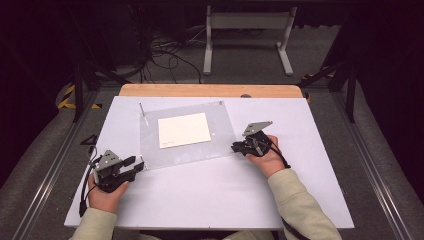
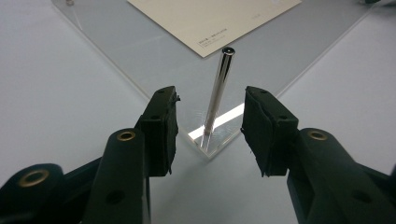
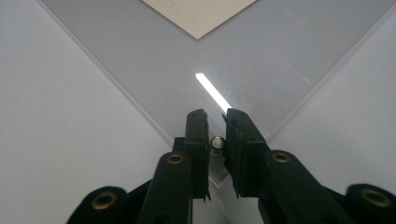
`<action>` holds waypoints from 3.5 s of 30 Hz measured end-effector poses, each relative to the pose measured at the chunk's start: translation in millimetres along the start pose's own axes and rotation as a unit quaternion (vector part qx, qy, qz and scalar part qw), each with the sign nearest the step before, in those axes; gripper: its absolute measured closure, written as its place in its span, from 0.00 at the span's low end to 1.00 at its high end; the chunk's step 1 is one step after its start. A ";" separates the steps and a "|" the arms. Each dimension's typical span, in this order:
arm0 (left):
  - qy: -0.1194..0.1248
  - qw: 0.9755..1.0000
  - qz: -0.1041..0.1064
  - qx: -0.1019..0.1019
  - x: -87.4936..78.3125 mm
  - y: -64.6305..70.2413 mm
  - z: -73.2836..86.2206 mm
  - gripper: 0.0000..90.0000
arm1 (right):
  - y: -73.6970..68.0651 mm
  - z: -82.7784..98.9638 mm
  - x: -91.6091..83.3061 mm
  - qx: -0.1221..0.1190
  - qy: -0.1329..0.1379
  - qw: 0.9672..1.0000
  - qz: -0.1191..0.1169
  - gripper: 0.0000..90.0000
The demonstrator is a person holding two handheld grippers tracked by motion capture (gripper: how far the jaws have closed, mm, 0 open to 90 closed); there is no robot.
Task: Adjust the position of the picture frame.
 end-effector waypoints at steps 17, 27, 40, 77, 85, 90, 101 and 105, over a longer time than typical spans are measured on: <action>-0.001 1.000 -0.006 -0.012 -13.4 -4.1 6.5 0.59 | -61.2 28.0 -26.7 -0.040 -0.010 0.993 -0.114 0.99; 0.003 1.000 -0.003 -0.011 -10.5 -2.9 4.7 0.58 | -36.4 9.1 -27.0 -0.031 0.026 0.998 -0.043 0.82; 0.007 1.000 -0.005 -0.013 -14.6 -3.2 5.6 0.58 | -32.2 8.7 -9.6 -0.034 0.021 0.998 -0.043 0.92; -0.011 0.999 -0.040 -0.024 -25.1 -10.8 8.7 0.93 | -149.1 33.6 -47.8 -0.091 0.025 0.984 -0.152 0.92; -0.021 0.998 -0.065 -0.015 -14.6 -13.9 -9.0 0.94 | -150.2 33.6 -47.6 -0.088 0.029 0.984 -0.154 0.92; -0.020 0.997 -0.074 -0.016 5.1 -19.2 -30.1 0.94 | -153.1 33.6 -47.9 -0.087 0.030 0.984 -0.153 0.92; -0.009 0.997 -0.070 -0.006 59.6 -20.1 -78.1 0.93 | -159.9 36.7 -51.8 -0.079 0.035 0.985 -0.150 0.93; -0.001 0.998 -0.060 -0.006 77.8 -21.7 -83.5 0.93 | -161.3 37.5 -52.3 -0.083 0.036 0.985 -0.148 0.93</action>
Point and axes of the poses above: each handheld gripper's, and its own axes: x roughly forward along the jaws, z roughly out of its underside, y roughly to its right, the point moved 6 cm from there along x, roughly forward along the jaws, and after that the axes turned 9 degrees about z, right-handed, at the moved point
